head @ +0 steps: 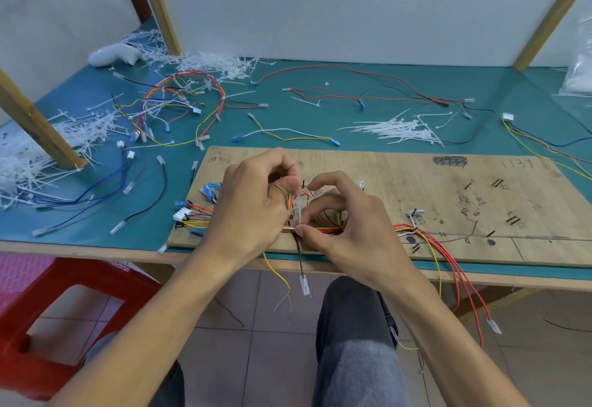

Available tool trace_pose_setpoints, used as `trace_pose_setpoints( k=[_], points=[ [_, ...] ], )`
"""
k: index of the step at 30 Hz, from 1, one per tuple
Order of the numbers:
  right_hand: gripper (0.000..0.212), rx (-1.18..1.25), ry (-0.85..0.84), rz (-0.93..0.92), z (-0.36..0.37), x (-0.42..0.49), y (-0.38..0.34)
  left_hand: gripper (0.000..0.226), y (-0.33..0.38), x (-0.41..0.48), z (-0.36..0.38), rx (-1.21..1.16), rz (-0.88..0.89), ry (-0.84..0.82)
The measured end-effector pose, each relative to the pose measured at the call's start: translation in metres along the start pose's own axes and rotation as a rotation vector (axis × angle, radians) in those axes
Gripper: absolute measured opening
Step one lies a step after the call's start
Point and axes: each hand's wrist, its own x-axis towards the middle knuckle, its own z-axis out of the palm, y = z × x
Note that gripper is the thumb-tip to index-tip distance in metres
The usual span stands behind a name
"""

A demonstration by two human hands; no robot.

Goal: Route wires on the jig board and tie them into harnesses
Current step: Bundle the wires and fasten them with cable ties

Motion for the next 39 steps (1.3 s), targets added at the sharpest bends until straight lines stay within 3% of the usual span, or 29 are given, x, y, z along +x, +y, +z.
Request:
trace_pose_setpoints(
  k=[4,10,21,24,27,29,31,35,39],
  points=[
    [0.061,-0.049,-0.021,-0.014,0.002,0.001,0.000,0.029,0.003,-0.002,0.003,0.028,-0.011,0.076],
    [0.056,-0.089,-0.038,-0.012,0.000,0.002,0.000,0.030,0.005,-0.004,0.011,0.036,0.021,0.135],
    [0.084,-0.109,0.138,-0.125,0.004,-0.010,-0.001,0.008,0.005,-0.022,-0.005,0.049,0.149,-0.072],
    [0.065,-0.085,0.297,-0.197,0.001,-0.015,-0.010,0.028,0.003,-0.031,-0.002,0.210,0.203,-0.046],
    [0.044,-0.063,0.458,-0.207,-0.013,-0.018,-0.022,0.023,0.002,-0.035,0.001,0.451,0.327,-0.033],
    [0.030,-0.078,0.582,-0.102,-0.034,-0.008,-0.022,0.020,0.000,-0.038,0.000,0.524,0.347,-0.093],
    [0.018,-0.084,0.611,0.117,-0.065,0.017,-0.008,0.027,-0.002,-0.041,-0.001,0.577,0.305,-0.156],
    [0.016,-0.305,0.432,0.544,-0.128,0.075,0.052,0.036,0.001,-0.040,-0.001,0.633,0.190,-0.191],
    [0.018,-0.462,0.343,0.701,-0.156,0.102,0.100,0.037,0.000,-0.036,0.000,0.686,0.182,-0.240]
  ],
)
